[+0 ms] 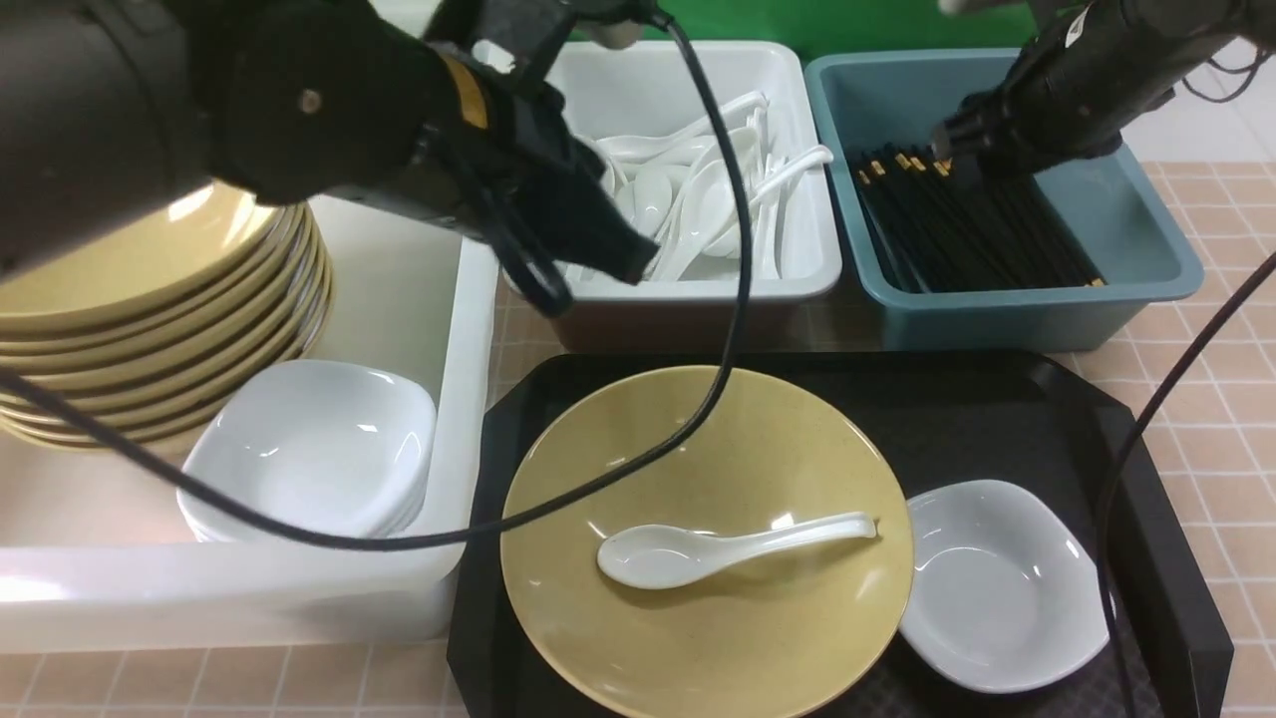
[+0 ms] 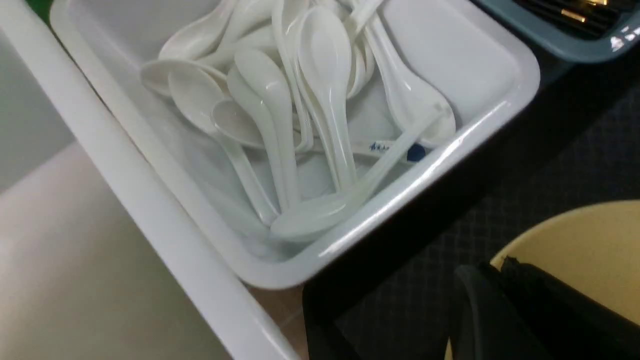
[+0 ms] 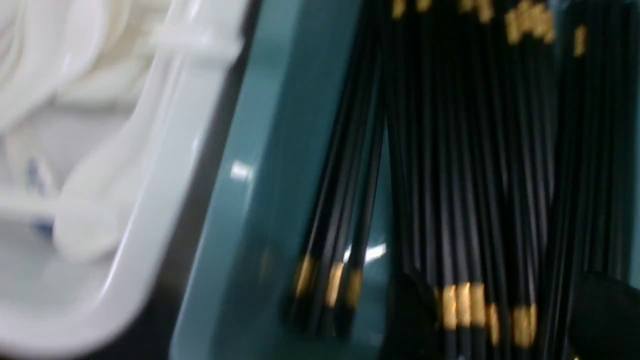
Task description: On brown table put chopsticks spoon bowls plates into blue grey white boxes.
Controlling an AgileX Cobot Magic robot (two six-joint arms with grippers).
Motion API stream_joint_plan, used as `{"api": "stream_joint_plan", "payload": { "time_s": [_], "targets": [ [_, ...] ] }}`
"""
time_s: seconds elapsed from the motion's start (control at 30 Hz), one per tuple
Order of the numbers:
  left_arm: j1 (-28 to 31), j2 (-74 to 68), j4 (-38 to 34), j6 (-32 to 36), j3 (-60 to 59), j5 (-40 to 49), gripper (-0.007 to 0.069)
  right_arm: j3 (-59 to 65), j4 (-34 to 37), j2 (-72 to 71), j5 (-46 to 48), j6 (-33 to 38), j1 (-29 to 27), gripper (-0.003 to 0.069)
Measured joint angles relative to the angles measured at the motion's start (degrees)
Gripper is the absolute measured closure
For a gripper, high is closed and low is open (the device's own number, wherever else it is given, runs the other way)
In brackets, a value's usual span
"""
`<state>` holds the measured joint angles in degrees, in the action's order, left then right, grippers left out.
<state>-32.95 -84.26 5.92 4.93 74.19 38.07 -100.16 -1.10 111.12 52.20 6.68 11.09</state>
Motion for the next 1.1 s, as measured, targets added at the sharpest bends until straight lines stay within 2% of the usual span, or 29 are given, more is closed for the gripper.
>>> {"api": "stream_joint_plan", "payload": {
  "time_s": [0.07,0.13,0.17,0.27,0.5,0.53,0.63,0.8,1.0,1.1],
  "targets": [
    [0.0,3.2,0.0,0.2,-2.1,1.6,0.0621,-0.2,0.1,-2.0,5.6,5.1,2.2,0.0190],
    [0.0,4.9,0.0,0.2,-3.5,1.9,0.0621,-0.2,0.1,-3.0,7.7,7.2,3.4,0.0190],
    [0.0,8.1,-0.1,0.3,-6.1,2.2,0.0621,-0.2,0.3,-4.7,11.6,10.9,5.4,0.0190],
    [0.0,15.1,-1.0,0.3,-12.1,2.6,0.0621,-0.2,1.5,-6.8,16.8,16.3,10.0,0.0188],
    [0.0,27.5,-4.0,0.3,-24.0,3.1,0.0620,2.5,5.2,-8.4,18.3,29.9,24.0,0.0188],
    [0.0,27.5,-4.0,0.3,-24.0,3.1,0.0620,2.8,5.2,-8.4,18.3,30.3,24.7,0.0188],
    [0.0,32.8,-6.8,0.3,-28.2,3.1,0.0620,7.8,5.8,-7.9,18.3,37.2,29.6,0.0188],
    [0.0,37.9,-9.3,0.4,-31.4,3.8,0.0620,14.3,3.8,-4.8,17.4,43.5,30.8,0.0188],
    [0.0,41.8,-9.5,0.4,-32.8,7.1,0.0620,15.1,0.7,0.4,12.8,43.1,30.8,0.0188],
    [0.0,42.7,-9.6,0.4,-33.0,9.3,0.0620,15.2,0.6,2.0,12.6,41.1,30.8,0.0218]
  ]
}}
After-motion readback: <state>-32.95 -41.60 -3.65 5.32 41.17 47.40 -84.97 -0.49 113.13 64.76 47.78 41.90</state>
